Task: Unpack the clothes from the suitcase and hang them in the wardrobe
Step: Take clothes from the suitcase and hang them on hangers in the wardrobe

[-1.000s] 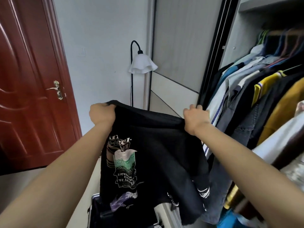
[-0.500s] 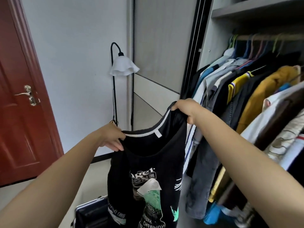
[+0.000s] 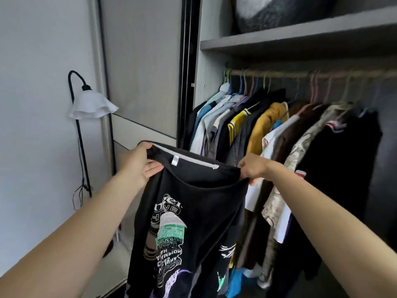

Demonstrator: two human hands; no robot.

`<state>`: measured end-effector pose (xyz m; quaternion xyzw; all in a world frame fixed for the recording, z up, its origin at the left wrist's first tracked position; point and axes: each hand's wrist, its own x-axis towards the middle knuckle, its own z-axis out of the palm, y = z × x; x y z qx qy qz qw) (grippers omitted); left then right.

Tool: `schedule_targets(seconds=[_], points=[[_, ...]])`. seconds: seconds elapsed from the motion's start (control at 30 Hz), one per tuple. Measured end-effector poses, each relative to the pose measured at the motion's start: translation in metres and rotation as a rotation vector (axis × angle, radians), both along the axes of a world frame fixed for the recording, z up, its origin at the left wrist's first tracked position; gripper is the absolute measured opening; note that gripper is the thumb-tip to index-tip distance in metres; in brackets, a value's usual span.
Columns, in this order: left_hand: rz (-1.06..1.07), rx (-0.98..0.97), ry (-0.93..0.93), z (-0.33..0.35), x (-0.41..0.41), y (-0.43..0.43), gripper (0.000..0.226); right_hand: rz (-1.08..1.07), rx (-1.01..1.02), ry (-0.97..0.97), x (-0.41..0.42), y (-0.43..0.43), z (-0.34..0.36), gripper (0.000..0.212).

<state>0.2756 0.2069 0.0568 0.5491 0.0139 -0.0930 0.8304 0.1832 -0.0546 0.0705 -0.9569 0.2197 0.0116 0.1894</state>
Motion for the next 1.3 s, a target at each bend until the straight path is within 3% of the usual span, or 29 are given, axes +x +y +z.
schedule_targets(seconds=[0.13, 0.23, 0.33, 0.53, 0.63, 0.73, 0.87, 1.07, 1.2, 1.3], points=[[-0.132, -0.182, 0.004, 0.035, -0.009, -0.058, 0.012, -0.104, 0.124, -0.112, -0.030, -0.029, 0.013, 0.017], [-0.212, -0.232, -0.042, 0.062, -0.020, -0.101, 0.005, -0.161, 0.059, -0.149, -0.046, -0.050, 0.031, 0.010], [-0.255, -0.243, -0.080, 0.086, -0.032, -0.138, 0.003, -0.288, 0.041, -0.324, -0.068, -0.071, 0.062, 0.007], [-0.388, -0.178, -0.076, 0.094, -0.061, -0.199, 0.018, -0.665, -0.360, -0.578, -0.130, -0.125, 0.109, 0.014], [-0.413, -0.144, -0.064, 0.087, -0.078, -0.217, 0.023, -0.878, -0.566, -0.487, -0.150, -0.154, 0.103, 0.034], [-0.452, -0.107, -0.078, 0.083, -0.082, -0.227, 0.015, -1.060, -0.714, -0.387, -0.163, -0.180, 0.097, 0.044], [-0.445, -0.116, -0.076, 0.082, -0.072, -0.239, 0.009, -1.253, -0.549, -0.336, -0.180, -0.207, 0.101, 0.045], [-0.424, -0.123, -0.052, 0.077, -0.063, -0.251, 0.012, -1.285, -0.361, -0.330, -0.191, -0.231, 0.093, 0.052], [-0.415, -0.103, -0.031, 0.072, -0.055, -0.256, 0.021, -1.274, -0.118, -0.629, -0.186, -0.242, 0.081, 0.055], [-0.411, -0.077, -0.024, 0.070, -0.051, -0.257, 0.021, -1.182, -0.008, -0.821, -0.180, -0.238, 0.090, 0.041]])
